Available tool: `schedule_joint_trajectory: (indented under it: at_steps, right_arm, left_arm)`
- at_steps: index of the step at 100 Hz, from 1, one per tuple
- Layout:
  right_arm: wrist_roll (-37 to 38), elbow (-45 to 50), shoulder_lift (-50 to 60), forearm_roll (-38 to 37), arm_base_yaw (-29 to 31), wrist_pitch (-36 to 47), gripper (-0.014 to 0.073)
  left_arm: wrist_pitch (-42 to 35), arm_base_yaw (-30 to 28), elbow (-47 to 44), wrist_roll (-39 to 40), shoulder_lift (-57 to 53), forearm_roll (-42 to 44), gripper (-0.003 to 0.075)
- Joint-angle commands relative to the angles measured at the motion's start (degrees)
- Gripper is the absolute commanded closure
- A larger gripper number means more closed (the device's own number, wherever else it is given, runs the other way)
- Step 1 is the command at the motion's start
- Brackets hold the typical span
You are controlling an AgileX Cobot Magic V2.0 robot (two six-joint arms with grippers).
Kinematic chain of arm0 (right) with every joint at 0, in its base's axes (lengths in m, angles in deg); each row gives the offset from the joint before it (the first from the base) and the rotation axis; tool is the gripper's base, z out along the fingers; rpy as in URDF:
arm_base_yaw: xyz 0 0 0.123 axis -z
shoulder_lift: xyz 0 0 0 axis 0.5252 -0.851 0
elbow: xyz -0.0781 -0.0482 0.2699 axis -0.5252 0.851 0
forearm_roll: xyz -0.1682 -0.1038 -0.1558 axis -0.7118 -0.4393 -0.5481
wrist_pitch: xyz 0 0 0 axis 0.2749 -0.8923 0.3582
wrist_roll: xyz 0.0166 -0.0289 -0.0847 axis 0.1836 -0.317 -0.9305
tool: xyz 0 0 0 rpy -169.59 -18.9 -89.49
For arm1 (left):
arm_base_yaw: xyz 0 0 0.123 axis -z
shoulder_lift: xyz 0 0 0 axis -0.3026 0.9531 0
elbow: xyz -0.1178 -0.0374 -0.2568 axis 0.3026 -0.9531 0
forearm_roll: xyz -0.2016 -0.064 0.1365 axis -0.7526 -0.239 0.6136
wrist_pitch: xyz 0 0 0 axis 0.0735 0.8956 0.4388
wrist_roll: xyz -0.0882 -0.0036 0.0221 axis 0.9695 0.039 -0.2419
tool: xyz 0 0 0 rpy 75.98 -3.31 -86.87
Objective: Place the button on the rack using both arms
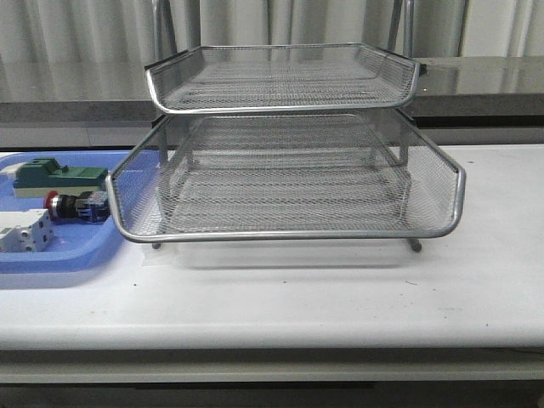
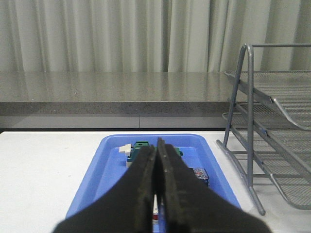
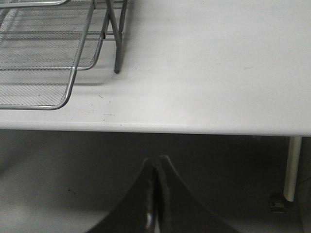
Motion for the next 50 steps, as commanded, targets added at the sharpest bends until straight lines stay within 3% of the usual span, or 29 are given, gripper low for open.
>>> schedule_joint_trajectory:
  at_steps: [1, 22, 50]
  right_arm:
    - [-0.20, -1.81, -0.55, -1.37, 0.29, 3.39, 0.0663]
    - [-0.20, -1.81, -0.55, -1.37, 0.29, 3.39, 0.0663]
    - [-0.20, -1.81, -0.55, -1.37, 0.29, 3.39, 0.0663]
  left_arm:
    - [-3.03, -0.01, -0.14, 0.50, -1.77, -4.16, 0.0740]
    - [6.14, -0.01, 9.44, 0.59, 3.49, -6.59, 0.0740]
    - [23.78, -0.01, 29.73, 0.19, 22.93, -6.49, 0.0740]
